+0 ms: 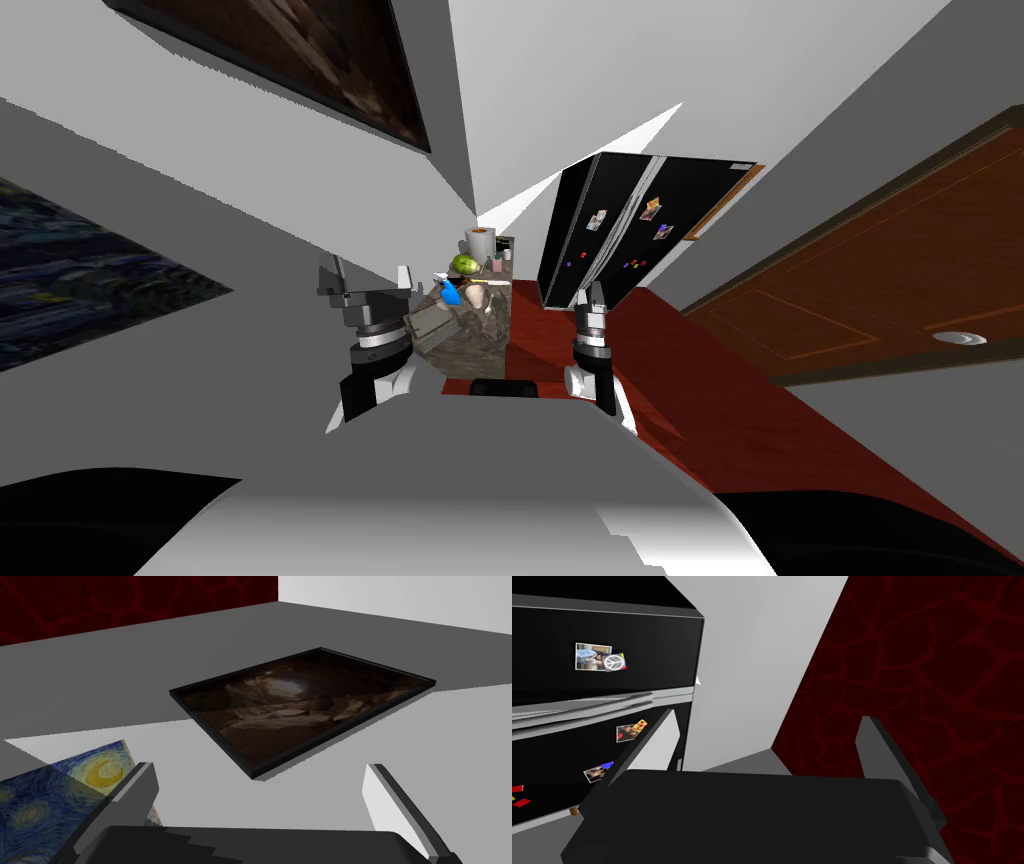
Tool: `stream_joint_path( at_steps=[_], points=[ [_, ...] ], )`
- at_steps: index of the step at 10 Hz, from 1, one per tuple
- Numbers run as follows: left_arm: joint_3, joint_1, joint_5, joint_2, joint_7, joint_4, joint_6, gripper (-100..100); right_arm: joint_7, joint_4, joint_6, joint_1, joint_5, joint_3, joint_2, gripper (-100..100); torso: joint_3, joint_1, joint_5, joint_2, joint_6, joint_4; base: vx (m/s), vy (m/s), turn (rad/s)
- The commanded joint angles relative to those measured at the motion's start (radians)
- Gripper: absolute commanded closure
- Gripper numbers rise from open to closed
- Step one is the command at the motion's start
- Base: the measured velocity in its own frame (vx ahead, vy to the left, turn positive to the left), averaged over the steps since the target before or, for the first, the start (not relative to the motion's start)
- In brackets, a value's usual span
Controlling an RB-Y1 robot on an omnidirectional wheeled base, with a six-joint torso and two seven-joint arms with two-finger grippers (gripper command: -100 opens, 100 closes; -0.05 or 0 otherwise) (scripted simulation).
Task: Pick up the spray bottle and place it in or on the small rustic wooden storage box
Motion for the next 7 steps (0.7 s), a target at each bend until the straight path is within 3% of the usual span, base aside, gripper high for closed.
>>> stream_joint_path(
  at_steps=[1, 3, 7],
  points=[
    [0.001, 0.003, 0.012, 0.029, -0.008, 0.006, -0.007, -100, 0.000, 0.000, 0.000, 0.000, 0.000, 0.000, 0.000, 0, 0.000, 0.000, 0.000, 0.000, 0.000, 0.000, 0.002, -0.037, -0.042],
    [0.006, 0.008, 0.041, 0.068, -0.028, 0.019, -0.026, -100, 0.000, 0.000, 0.000, 0.000, 0.000, 0.000, 0.000, 0, 0.000, -0.005, -0.001, 0.000, 0.000, 0.000, -0.012, -0.099, -0.055],
    [0.029, 0.017, 0.151, 0.127, -0.091, 0.070, -0.094, -100, 0.000, 0.000, 0.000, 0.000, 0.000, 0.000, 0.000, 0, 0.001, -0.012, -0.003, 0.001, 0.000, 0.000, -0.010, -0.181, -0.091]
  ],
)
